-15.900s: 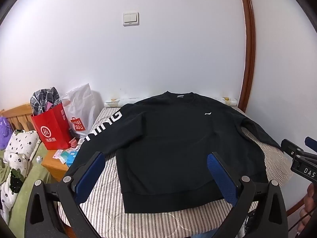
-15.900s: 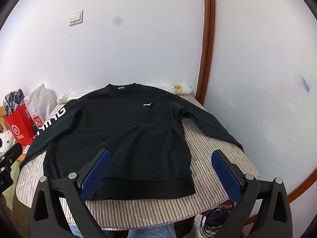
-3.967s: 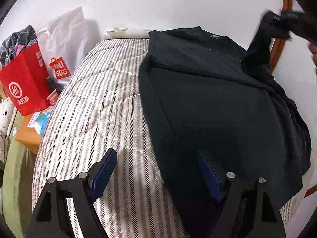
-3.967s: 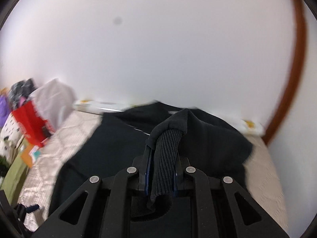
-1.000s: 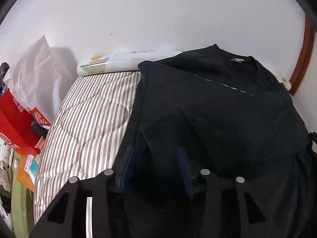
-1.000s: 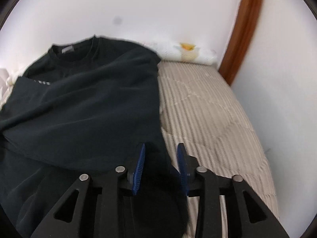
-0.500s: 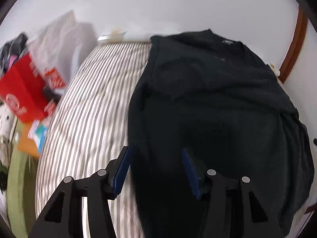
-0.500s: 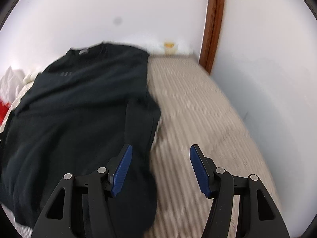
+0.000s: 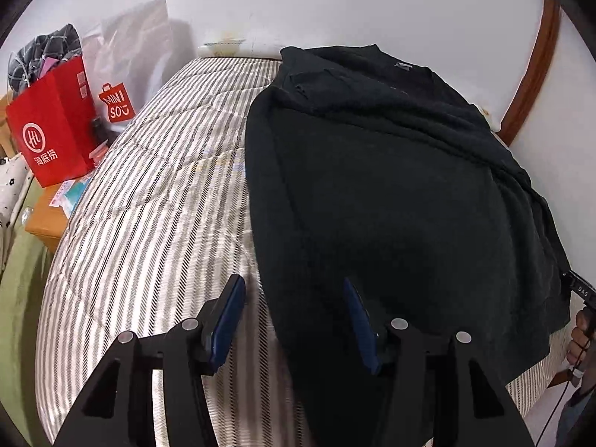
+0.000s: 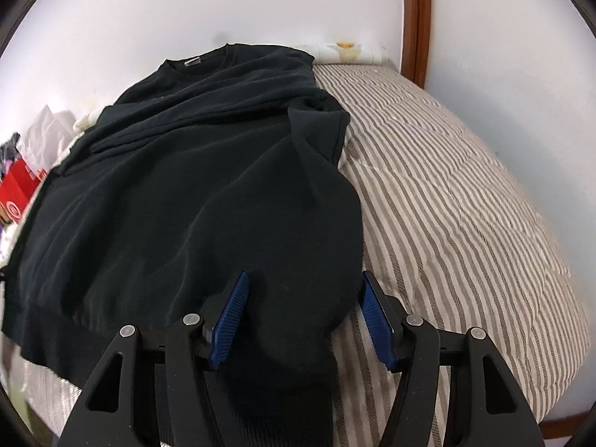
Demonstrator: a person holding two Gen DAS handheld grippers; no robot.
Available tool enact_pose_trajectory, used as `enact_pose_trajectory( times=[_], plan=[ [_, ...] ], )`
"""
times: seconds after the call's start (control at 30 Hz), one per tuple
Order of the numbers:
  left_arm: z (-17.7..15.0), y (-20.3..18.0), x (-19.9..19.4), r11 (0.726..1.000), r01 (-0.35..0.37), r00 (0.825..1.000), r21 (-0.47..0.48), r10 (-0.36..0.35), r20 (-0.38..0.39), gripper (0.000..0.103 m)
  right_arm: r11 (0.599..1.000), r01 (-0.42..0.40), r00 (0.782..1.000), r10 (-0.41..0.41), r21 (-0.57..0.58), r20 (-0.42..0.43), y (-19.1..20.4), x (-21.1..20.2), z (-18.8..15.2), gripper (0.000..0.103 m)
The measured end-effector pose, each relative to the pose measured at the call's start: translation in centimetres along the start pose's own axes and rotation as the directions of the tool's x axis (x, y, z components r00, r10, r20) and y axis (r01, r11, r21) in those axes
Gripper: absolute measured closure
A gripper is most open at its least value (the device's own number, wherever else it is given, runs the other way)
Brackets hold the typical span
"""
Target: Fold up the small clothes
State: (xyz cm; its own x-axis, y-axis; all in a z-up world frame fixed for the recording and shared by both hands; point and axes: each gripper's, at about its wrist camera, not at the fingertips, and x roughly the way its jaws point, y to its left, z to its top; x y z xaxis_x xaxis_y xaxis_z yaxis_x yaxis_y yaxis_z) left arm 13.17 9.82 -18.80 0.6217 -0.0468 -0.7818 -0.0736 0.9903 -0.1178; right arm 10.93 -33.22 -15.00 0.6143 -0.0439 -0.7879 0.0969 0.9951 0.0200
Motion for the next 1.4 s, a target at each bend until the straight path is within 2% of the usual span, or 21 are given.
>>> enact_pose_trajectory(
  times=[0.17, 0.3, 0.6, 0.7, 0.83, 0.97, 1.13, 1.4],
  plan=[
    [0.0, -1.0, 0.5, 0.999, -0.045, 0.999, 0.030, 0.044, 0.029, 0.051, 1.000, 0.001, 1.000, -0.001, 0.017, -0.014, 0.6, 0.9, 1.3, 0.044],
    [0.1, -1.2, 0.7, 0.996, -0.058, 0.997, 0.061, 0.055, 0.052, 0.051, 1.000, 0.005, 1.000, -0.005, -0.014, -0.018, 0.8, 1.7, 2.1, 0.045],
    [0.3, -0.4, 0.9, 0.998, -0.013, 0.998, 0.055, 0.009, 0.059, 0.050, 0.998, 0.020, 1.000, -0.021, -0.064, -0.007, 1.2, 2.0, 2.6, 0.045],
    [0.2, -0.5, 0.9, 0.998, -0.012, 0.998, 0.059, 0.009, 0.059, 0.050, 0.999, 0.006, 1.000, -0.007, -0.041, -0.015, 0.9, 2.0, 2.7, 0.045],
    [0.0, -0.5, 0.8, 0.998, -0.014, 0.998, 0.065, 0.009, 0.062, 0.050, 0.997, 0.034, 0.999, -0.033, -0.062, 0.011, 1.3, 2.0, 2.5, 0.045],
    [-0.2, -1.0, 0.8, 0.996, -0.038, 0.997, 0.085, 0.032, 0.065, 0.050, 0.999, 0.021, 1.000, -0.020, -0.044, 0.008, 1.1, 2.1, 2.4, 0.045],
    [-0.2, -1.0, 0.8, 0.996, -0.037, 0.997, 0.087, 0.031, 0.065, 0.050, 0.996, 0.050, 0.999, -0.050, -0.068, 0.009, 1.6, 2.1, 2.3, 0.045],
    [-0.3, -1.1, 0.9, 0.994, -0.047, 0.997, 0.097, 0.041, 0.063, 0.047, 0.998, 0.026, 1.000, -0.026, -0.049, 0.001, 1.1, 2.2, 2.5, 0.044]
  ],
)
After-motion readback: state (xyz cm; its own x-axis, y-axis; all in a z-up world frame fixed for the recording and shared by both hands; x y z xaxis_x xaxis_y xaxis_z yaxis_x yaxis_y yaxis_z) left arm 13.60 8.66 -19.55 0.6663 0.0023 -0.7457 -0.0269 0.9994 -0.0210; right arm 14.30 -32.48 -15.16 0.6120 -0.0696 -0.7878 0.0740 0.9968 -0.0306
